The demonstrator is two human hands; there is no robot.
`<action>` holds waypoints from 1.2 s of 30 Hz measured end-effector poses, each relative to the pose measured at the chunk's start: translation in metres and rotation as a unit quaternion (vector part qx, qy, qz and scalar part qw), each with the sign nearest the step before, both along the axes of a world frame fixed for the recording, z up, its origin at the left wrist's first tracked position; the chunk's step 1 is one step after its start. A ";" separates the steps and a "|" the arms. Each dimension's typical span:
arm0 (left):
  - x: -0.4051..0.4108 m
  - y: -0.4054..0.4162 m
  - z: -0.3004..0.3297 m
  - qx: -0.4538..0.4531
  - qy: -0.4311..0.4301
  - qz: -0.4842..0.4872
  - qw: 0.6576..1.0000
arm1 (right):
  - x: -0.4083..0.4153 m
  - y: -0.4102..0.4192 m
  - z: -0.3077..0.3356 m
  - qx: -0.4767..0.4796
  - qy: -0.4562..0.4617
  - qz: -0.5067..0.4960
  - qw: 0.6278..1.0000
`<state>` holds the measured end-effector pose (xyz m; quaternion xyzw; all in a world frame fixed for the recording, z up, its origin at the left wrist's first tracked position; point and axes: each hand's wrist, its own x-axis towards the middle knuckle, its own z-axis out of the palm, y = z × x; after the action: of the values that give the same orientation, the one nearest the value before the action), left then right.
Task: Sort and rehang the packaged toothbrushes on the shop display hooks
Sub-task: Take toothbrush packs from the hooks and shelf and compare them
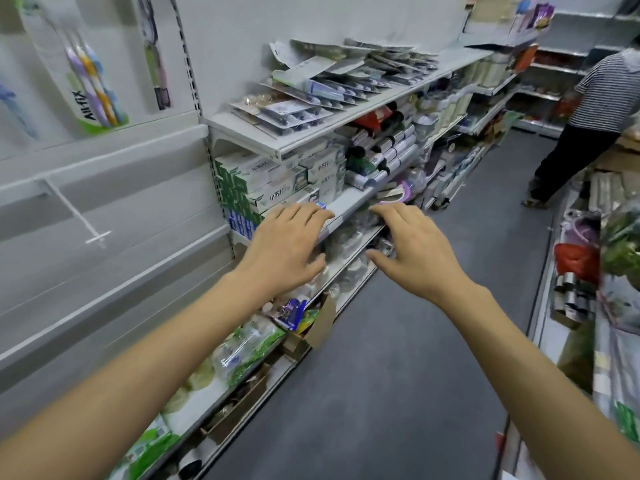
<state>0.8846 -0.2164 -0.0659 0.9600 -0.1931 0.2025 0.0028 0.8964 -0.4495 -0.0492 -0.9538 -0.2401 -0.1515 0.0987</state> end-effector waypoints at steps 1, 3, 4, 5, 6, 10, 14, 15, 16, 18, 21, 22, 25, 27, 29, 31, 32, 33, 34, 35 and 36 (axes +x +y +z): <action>0.010 -0.005 0.001 0.003 -0.002 0.005 1.000 | 0.011 -0.005 0.001 0.003 0.000 0.005 1.000; 0.032 -0.014 0.005 -0.001 -0.010 0.018 1.000 | 0.034 -0.014 0.002 0.004 0.000 0.016 1.000; 0.043 -0.017 0.008 -0.005 -0.012 0.025 1.000 | 0.046 -0.018 0.002 0.003 0.000 0.022 1.000; 0.054 -0.020 0.010 -0.008 -0.011 0.033 0.999 | 0.058 -0.022 0.002 0.003 -0.001 0.027 1.000; 0.065 -0.023 0.012 -0.011 -0.012 0.039 0.999 | 0.070 -0.024 0.003 0.006 -0.001 0.031 0.999; 0.108 -0.031 0.015 -0.014 -0.024 0.048 0.998 | 0.120 -0.032 0.003 0.023 -0.015 0.047 0.999; 0.155 -0.033 0.014 0.001 -0.023 0.057 0.998 | 0.176 -0.035 0.003 0.025 -0.028 0.064 0.997; 0.169 -0.033 0.014 0.001 -0.023 0.059 0.998 | 0.190 -0.037 0.004 0.024 -0.032 0.067 0.997; 0.181 -0.033 0.016 -0.004 -0.024 0.061 0.998 | 0.204 -0.038 0.005 0.025 -0.034 0.072 0.997; 0.205 -0.032 0.019 -0.014 -0.030 0.068 0.997 | 0.234 -0.042 0.007 0.027 -0.032 0.078 0.996; 0.235 -0.030 0.023 -0.018 -0.042 0.078 0.996 | 0.277 -0.048 0.009 0.017 -0.035 0.091 0.995; 0.243 -0.030 0.026 -0.019 -0.046 0.083 0.995 | 0.290 -0.049 0.010 0.017 -0.035 0.095 0.995; 0.263 -0.028 0.036 -0.032 -0.058 0.100 0.993 | 0.326 -0.049 0.018 0.034 -0.034 0.113 0.992; 0.275 -0.024 0.043 -0.055 -0.059 0.115 0.990 | 0.348 -0.045 0.027 0.043 -0.030 0.128 0.990; 0.289 -0.020 0.049 -0.081 -0.065 0.136 0.985 | 0.373 -0.041 0.036 0.039 -0.040 0.149 0.987; 0.306 -0.013 0.055 -0.106 -0.076 0.175 0.976 | 0.398 -0.036 0.043 0.041 -0.047 0.172 0.983; 0.314 -0.011 0.059 -0.118 -0.080 0.197 0.970 | 0.409 -0.032 0.045 0.047 -0.045 0.184 0.981; 0.323 -0.008 0.062 -0.132 -0.084 0.220 0.963 | 0.421 -0.029 0.048 0.052 -0.043 0.197 0.978; 0.331 -0.006 0.066 -0.147 -0.084 0.245 0.955 | 0.433 -0.024 0.050 0.055 -0.043 0.211 0.975; 0.339 -0.004 0.069 -0.161 -0.083 0.271 0.945 | 0.444 -0.018 0.052 0.057 -0.045 0.227 0.971; 0.346 -0.002 0.072 -0.171 -0.082 0.299 0.935 | 0.455 -0.012 0.055 0.059 -0.045 0.243 0.967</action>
<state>1.2308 -0.2183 0.0057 0.9386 0.1404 0.3017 0.0908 1.3517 -0.4618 0.0059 -0.8513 -0.4597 -0.1796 0.1781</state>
